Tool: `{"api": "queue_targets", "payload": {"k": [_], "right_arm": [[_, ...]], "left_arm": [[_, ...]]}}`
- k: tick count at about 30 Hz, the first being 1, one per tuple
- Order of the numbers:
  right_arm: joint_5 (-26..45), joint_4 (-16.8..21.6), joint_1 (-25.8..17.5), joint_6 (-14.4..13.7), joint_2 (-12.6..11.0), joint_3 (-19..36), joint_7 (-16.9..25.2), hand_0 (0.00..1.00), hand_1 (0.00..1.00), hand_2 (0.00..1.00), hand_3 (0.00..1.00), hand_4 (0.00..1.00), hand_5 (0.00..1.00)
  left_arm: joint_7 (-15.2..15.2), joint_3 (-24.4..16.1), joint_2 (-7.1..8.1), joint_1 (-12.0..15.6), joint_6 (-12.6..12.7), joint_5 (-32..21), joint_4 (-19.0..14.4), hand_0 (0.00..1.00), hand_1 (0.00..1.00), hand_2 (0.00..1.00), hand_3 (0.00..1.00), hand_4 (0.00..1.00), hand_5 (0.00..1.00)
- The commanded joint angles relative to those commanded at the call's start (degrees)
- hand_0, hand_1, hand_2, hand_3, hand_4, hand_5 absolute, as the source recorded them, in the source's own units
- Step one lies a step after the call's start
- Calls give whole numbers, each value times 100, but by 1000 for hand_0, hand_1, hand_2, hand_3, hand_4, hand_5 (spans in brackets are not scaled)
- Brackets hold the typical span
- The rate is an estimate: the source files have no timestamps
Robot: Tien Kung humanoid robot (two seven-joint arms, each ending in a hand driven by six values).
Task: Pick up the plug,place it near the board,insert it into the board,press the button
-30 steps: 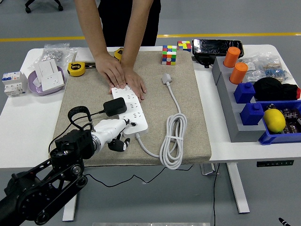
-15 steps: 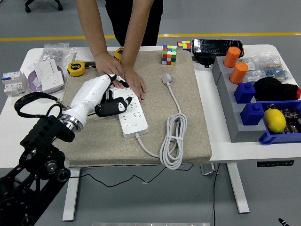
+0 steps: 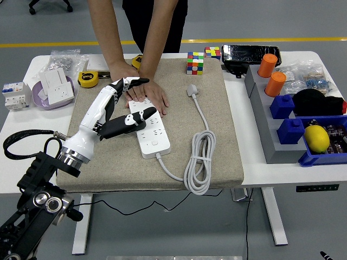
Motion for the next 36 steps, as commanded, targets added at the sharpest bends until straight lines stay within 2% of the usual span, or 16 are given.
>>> {"api": "queue_targets", "payload": {"k": [6, 7, 14, 15, 16, 18, 21, 22, 27, 28, 30, 33, 34, 36], "right_arm": [[12, 0, -5, -2, -6, -13, 7, 818, 752, 751, 789, 998, 913], [17, 0, -2, -2, -5, -17, 10, 818, 752, 751, 789, 998, 913], [24, 0, -6, -1, -5, -31, 11, 818, 751, 751, 789, 998, 913], [20, 0, -9, -1, -9, -27, 7, 818, 751, 751, 789, 998, 913], [11, 0, -10, -1, -10, -18, 2, 818, 752, 751, 789, 998, 914], [10, 0, -12, -2, -13, -10, -3, 818, 752, 751, 789, 998, 914], [6, 0, -7, -4, -25, -6, -5, 818, 752, 751, 789, 998, 914], [11, 0, -5, -4, -28, -10, -4, 818, 752, 751, 790, 998, 912], [34, 0, 23, -3, -23, -35, 7, 818, 752, 751, 790, 998, 912], [38, 0, 27, -3, -22, -39, 8, 818, 752, 751, 790, 998, 913], [41, 0, 37, -4, -22, -41, 8, 818, 752, 751, 790, 998, 913], [40, 0, 37, -5, -26, -37, 3, 818, 752, 751, 790, 998, 913], [31, 0, 36, -4, -28, -32, -4, 818, 751, 751, 789, 998, 912], [29, 0, 34, -6, -30, -28, -6, 818, 751, 751, 789, 998, 912]], "left_arm": [[-2, -143, 39, 175, -80, -1459, -54, 998, 998, 998, 998, 998, 771], [31, -156, 53, 189, -101, -1567, -52, 998, 998, 998, 998, 998, 771], [172, -138, 129, 233, -184, -1358, -24, 998, 998, 998, 998, 998, 762], [217, -146, 140, 232, -203, -1253, -16, 998, 998, 998, 998, 998, 762], [254, -160, 152, 229, -212, -1135, -11, 950, 943, 898, 995, 998, 690], [317, -180, 180, 223, -237, -877, -6, 950, 943, 898, 995, 998, 690], [622, -207, 286, 145, -346, -209, 16, 950, 943, 898, 995, 998, 690], [719, -206, 319, 110, -384, 12, 26, 428, 456, 478, 928, 861, 311], [1292, 27, 550, -228, -857, 1241, 220, 428, 456, 478, 928, 861, 311], [1352, 79, 575, -279, -918, 1464, 261, 273, 182, 291, 915, 707, 139], [1484, 245, 638, -432, -1039, 1948, 392, 273, 182, 291, 915, 707, 139], [1562, 446, 665, -613, -1043, 2655, 571, 273, 182, 291, 915, 707, 139], [1579, 510, 659, -669, -1032, 2905, 636, 237, 96, 190, 883, 556, 30], [1609, 613, 639, -743, -1026, 3279, 724, 237, 96, 190, 883, 556, 30]]}}
